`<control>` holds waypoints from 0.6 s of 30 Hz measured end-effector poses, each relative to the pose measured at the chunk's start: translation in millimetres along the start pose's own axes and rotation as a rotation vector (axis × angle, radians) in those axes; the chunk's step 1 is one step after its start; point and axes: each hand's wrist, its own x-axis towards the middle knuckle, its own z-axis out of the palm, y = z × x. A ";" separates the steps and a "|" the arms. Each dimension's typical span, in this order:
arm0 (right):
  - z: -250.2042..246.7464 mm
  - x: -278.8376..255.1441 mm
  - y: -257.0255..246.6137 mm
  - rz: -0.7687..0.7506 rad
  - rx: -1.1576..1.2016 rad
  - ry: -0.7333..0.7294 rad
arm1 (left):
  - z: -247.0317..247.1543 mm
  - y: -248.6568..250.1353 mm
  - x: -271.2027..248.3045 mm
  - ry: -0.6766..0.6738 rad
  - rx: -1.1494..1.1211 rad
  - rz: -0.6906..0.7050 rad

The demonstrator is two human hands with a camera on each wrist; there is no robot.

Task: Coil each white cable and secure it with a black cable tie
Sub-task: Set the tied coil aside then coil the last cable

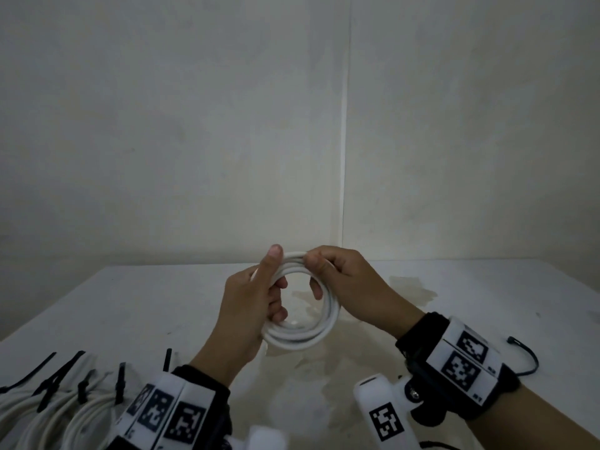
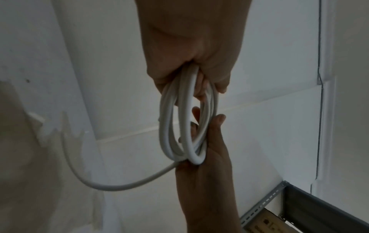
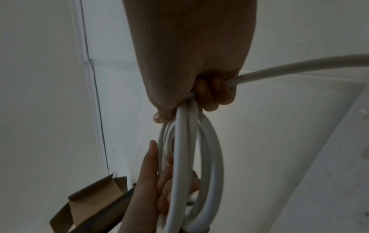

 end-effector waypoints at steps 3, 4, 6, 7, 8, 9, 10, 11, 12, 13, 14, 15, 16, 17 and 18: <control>0.9 -4.5 -1.3 0.020 0.069 0.035 | 0.6 -0.8 -0.8 0.046 -0.069 0.003; 1.9 -6.0 -1.0 0.029 0.071 0.037 | 0.6 -1.5 -0.4 0.053 -0.073 0.008; 4.2 -8.0 1.3 0.043 0.068 0.043 | 1.4 -2.6 -0.4 0.060 -0.062 0.010; 5.6 -8.6 2.8 0.047 0.066 0.051 | 1.6 -2.8 -0.8 0.058 -0.054 0.008; 6.6 -8.9 3.8 0.047 0.063 0.065 | 1.7 -3.1 -1.1 0.050 -0.048 0.009; 7.2 -9.2 4.6 0.044 0.059 0.081 | 1.9 -3.4 -1.3 0.038 -0.049 0.013; 7.5 -9.4 4.6 0.040 0.056 0.095 | 1.9 -3.0 -1.7 0.026 -0.052 0.016; 7.6 -9.2 4.5 0.036 0.055 0.105 | 1.8 -2.2 -1.9 0.016 -0.059 0.017; 7.2 -9.0 4.3 0.036 0.056 0.107 | 1.9 -1.4 -2.1 0.011 -0.066 0.014; 6.8 -8.5 4.2 0.040 0.058 0.103 | 2.0 -1.0 -2.3 0.010 -0.075 0.009; 6.6 -7.9 3.9 0.046 0.063 0.094 | 2.2 -1.1 -2.5 0.012 -0.085 0.005; 6.6 -7.2 3.8 0.052 0.069 0.085 | 2.3 -1.4 -2.9 0.014 -0.097 0.001; 6.3 -6.6 3.7 0.055 0.072 0.078 | 2.5 -1.8 -3.3 0.014 -0.108 -0.002; 5.7 -6.3 3.9 0.056 0.070 0.076 | 2.7 -2.3 -3.9 0.008 -0.119 -0.004; 5.0 -6.4 3.4 0.054 0.065 0.075 | 2.4 -2.8 -4.2 -0.006 -0.129 -0.006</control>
